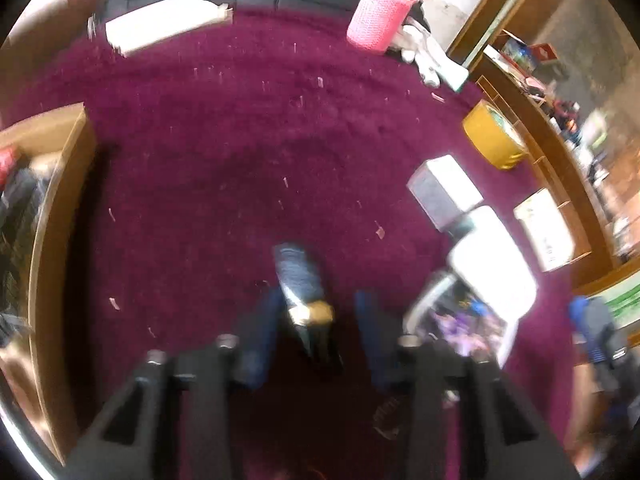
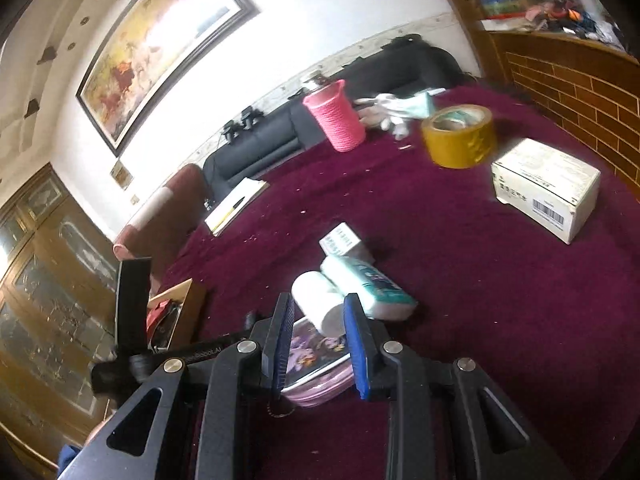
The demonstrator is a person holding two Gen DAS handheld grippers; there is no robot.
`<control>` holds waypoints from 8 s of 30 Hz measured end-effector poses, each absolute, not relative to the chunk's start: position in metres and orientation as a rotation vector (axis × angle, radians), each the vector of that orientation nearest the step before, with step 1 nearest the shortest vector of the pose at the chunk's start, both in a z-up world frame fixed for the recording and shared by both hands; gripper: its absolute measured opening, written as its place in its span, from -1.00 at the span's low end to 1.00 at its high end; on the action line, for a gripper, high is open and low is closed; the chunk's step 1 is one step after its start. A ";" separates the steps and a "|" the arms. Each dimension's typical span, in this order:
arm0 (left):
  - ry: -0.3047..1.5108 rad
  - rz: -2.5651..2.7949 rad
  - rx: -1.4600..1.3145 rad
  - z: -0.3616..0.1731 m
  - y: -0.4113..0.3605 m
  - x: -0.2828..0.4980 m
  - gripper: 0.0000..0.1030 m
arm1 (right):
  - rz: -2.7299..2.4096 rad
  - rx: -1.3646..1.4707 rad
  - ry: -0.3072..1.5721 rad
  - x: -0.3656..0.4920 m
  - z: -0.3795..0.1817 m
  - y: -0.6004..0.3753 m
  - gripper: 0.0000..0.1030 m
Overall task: Organize objects
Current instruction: 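Grasp the white bottle with the right tool while the left grasps the black tube, then carry the white bottle and black tube toward the cardboard tray, then lower the bottle and tube into the tray and open both tools, then grasp the clear cartoon pouch with the left tool, then grasp the teal tissue pack with the right tool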
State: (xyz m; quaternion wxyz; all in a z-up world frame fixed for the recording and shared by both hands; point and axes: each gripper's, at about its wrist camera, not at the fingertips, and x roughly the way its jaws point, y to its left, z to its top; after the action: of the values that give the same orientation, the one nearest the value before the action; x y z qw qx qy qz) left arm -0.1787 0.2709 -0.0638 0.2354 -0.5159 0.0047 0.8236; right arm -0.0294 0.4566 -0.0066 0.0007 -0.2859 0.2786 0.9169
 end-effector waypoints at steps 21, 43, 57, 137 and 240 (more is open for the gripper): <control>-0.020 2.226 -1.256 -0.068 0.231 -0.158 -0.65 | 2.916 -1.328 0.049 -0.125 -0.015 0.403 -0.39; 0.050 2.243 -1.212 -0.070 0.240 -0.160 -0.67 | 2.940 -1.291 0.138 -0.114 -0.027 0.403 -0.29; -0.233 2.122 -1.127 -0.032 0.210 -0.131 -0.67 | 3.004 -1.139 0.450 -0.056 -0.002 0.395 -0.28; -0.259 2.549 -1.158 -0.001 -0.005 -0.176 -0.19 | 3.232 -0.981 -0.490 -0.045 0.013 0.090 0.50; 0.169 2.351 -1.201 -0.069 0.222 -0.126 0.61 | 2.768 -1.320 0.024 -0.103 -0.056 0.420 -0.18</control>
State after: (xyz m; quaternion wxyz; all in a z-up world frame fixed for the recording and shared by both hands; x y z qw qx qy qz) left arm -0.1256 0.2224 -0.0689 0.2455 -0.4399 0.0619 0.8616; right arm -0.1030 0.4200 -0.0564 0.0375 -0.4303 0.0079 0.9019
